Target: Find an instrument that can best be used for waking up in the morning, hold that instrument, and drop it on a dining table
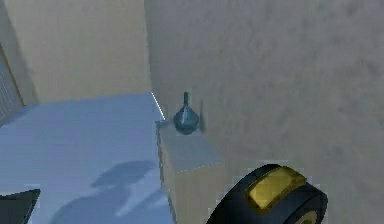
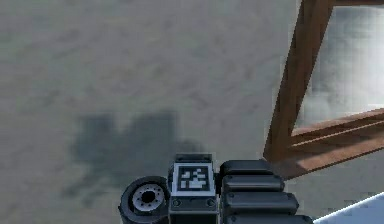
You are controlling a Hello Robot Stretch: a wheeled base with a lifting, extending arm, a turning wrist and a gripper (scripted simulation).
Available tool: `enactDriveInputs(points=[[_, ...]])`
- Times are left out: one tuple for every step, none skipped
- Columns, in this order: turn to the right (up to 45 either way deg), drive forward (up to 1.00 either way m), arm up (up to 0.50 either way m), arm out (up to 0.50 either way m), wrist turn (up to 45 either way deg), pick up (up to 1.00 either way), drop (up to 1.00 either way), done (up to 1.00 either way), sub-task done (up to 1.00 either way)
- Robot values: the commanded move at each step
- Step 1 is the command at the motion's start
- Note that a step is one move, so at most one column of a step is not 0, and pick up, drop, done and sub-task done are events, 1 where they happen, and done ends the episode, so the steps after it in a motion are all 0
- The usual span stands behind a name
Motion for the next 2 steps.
enactDriveInputs(points=[[-36.0,0.0,0.0,0.0,0.0,0.0,0.0,0.0,0.0],[45.0,0.0,0.0,0.0,0.0,0.0,0.0,0.0,0.0]])
